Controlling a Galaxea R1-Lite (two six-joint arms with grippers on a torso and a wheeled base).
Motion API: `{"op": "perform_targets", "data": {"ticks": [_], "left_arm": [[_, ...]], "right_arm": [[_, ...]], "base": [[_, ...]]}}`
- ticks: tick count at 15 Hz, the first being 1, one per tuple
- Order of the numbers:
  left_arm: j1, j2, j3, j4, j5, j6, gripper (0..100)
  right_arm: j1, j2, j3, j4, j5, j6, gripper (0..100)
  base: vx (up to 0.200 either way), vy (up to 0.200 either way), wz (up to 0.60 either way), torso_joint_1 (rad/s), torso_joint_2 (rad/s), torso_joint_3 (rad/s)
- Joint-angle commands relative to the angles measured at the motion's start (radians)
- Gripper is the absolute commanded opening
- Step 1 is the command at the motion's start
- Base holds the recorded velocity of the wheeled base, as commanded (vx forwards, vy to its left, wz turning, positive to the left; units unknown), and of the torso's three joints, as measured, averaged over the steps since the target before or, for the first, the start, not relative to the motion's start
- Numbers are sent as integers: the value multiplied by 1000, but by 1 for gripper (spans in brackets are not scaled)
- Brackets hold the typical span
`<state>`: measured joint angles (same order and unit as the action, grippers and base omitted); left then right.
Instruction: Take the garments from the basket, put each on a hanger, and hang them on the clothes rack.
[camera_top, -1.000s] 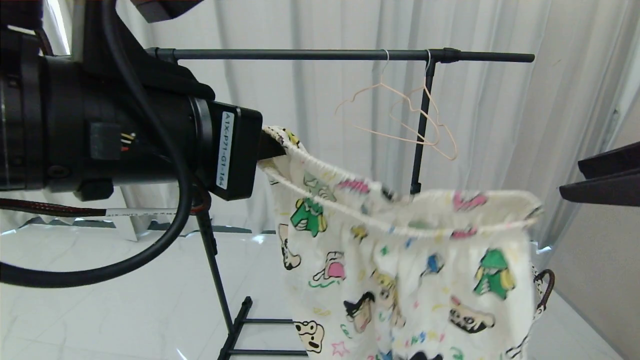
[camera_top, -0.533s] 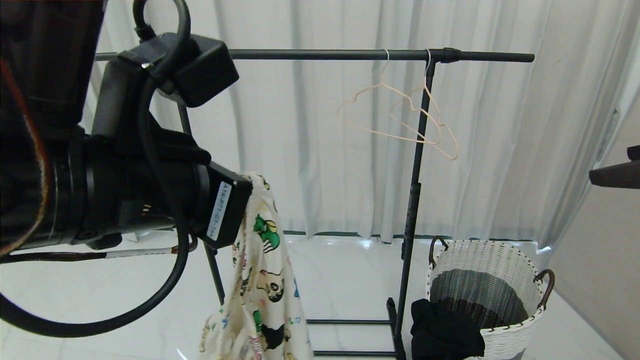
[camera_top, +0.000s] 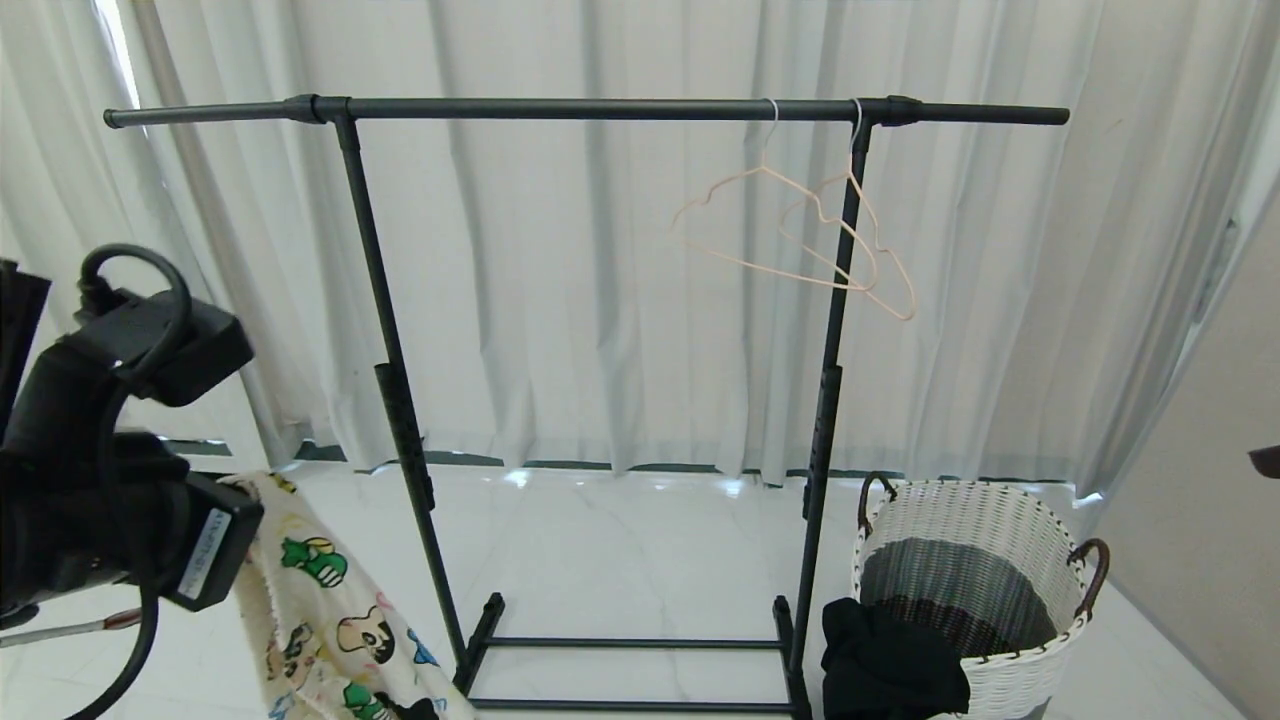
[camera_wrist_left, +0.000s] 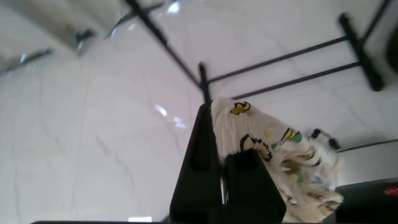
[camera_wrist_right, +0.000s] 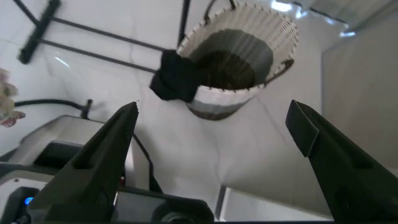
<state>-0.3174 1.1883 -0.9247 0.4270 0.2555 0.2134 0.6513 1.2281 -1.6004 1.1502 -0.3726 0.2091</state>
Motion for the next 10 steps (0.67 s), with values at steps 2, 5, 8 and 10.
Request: {"op": "perform_targets", "data": {"ticks": [2, 5, 8, 10], "left_arm": [[124, -87, 136, -76, 1, 4, 0], [127, -85, 159, -100, 1, 6, 0], [126, -90, 158, -102, 1, 6, 0], [126, -105, 158, -102, 1, 7, 0]], "right_arm": [[-4, -16, 94, -106, -37, 3, 100], [-4, -48, 158, -228, -37, -24, 100], [-4, -88, 231, -237, -68, -28, 100], [-4, -110, 270, -268, -75, -28, 100]], "base": [[0, 0, 0, 0, 0, 0], [0, 0, 0, 0, 0, 0], [0, 0, 0, 0, 0, 0], [0, 0, 0, 0, 0, 0]]}}
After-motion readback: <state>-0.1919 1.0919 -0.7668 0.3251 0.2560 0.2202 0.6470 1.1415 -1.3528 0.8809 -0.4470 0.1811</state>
